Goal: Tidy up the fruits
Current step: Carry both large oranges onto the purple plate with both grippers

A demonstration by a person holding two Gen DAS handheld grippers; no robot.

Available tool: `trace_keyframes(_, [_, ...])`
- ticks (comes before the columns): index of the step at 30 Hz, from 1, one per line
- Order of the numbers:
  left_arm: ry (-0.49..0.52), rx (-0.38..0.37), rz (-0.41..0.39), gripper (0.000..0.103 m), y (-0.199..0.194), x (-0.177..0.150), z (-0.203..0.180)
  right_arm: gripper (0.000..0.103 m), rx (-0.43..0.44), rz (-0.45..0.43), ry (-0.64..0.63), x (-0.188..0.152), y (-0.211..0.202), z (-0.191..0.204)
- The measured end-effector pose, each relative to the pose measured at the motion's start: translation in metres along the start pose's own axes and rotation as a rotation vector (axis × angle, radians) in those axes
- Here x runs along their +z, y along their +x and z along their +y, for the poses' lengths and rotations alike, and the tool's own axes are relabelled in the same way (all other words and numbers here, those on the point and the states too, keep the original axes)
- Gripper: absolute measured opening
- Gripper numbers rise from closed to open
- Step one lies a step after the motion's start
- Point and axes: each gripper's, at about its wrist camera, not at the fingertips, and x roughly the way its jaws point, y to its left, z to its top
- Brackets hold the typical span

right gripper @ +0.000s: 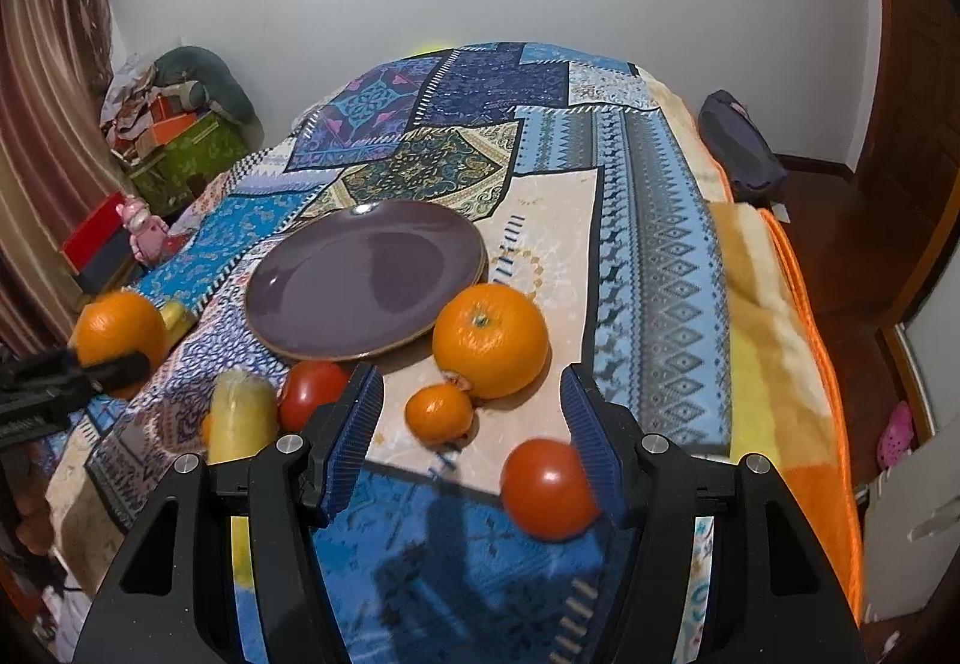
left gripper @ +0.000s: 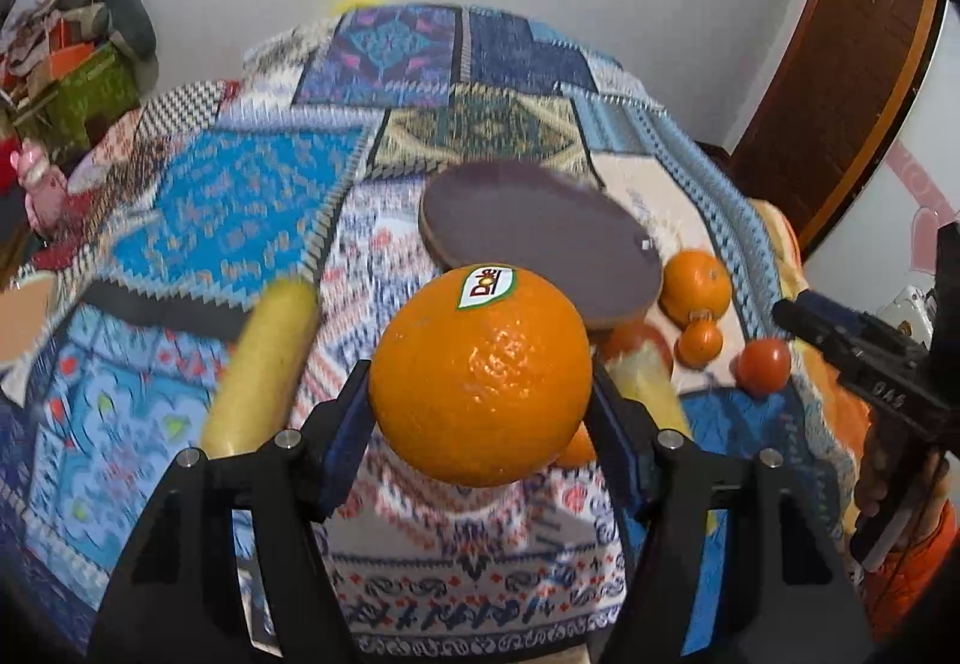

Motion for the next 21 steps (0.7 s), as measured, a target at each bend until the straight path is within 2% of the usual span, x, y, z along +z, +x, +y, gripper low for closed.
trace_keyframes(7, [0.042, 0.008, -0.053, 0.066, 0.000, 0.027, -0.010, 0.062, 0.013, 0.057, 0.001, 0.011, 0.029, -0.005])
trace_keyframes(13, [0.053, -0.010, -0.046, 0.066, 0.015, 0.033, -0.016, 0.062, 0.001, 0.130, -0.026, 0.014, 0.060, -0.003])
trace_keyframes(21, [0.056, -0.026, -0.026, 0.066, 0.034, 0.037, -0.014, 0.064, -0.019, 0.179, -0.031, 0.013, 0.077, -0.009])
